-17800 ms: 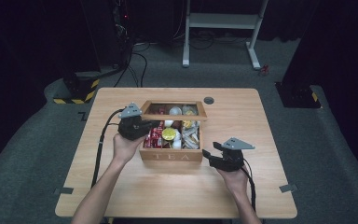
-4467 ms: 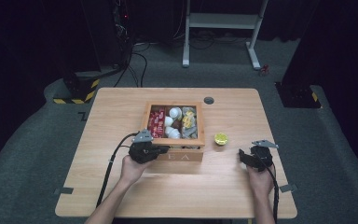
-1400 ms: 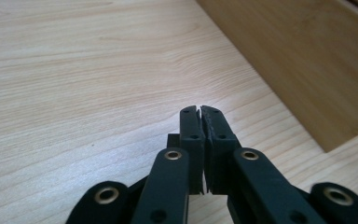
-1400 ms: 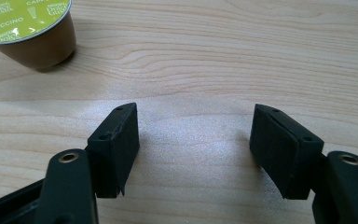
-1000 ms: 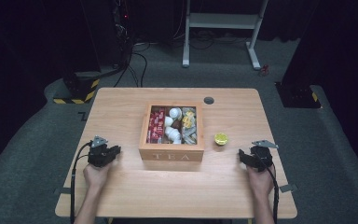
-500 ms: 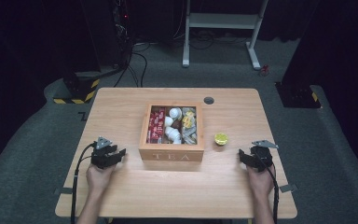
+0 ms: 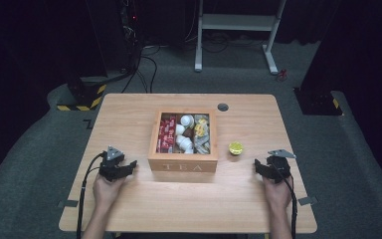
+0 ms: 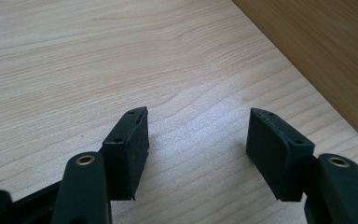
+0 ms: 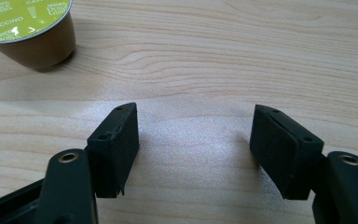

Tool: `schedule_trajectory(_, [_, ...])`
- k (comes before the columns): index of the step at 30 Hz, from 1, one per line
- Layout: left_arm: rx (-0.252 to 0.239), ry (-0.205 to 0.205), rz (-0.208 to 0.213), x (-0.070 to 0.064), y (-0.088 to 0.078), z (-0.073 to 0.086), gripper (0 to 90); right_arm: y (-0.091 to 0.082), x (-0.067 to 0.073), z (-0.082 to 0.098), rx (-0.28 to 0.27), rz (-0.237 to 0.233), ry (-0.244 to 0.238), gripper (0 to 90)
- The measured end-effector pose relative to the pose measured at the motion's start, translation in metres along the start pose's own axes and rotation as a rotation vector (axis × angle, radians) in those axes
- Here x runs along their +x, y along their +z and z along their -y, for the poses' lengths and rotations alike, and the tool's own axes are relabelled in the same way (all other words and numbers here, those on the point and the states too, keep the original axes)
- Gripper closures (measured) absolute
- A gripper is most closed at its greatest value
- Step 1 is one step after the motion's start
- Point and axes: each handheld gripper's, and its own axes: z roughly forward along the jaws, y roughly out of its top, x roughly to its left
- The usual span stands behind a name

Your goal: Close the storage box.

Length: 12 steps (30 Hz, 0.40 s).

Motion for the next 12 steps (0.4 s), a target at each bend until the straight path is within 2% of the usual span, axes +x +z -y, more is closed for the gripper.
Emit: schedule_trajectory(12, [0.000, 0.001, 0.001, 0.0000, 0.0001, 0.0000, 38.9, 0.0004, -0.0012, -0.0001, 0.000, -0.008, 0.003, 32.8])
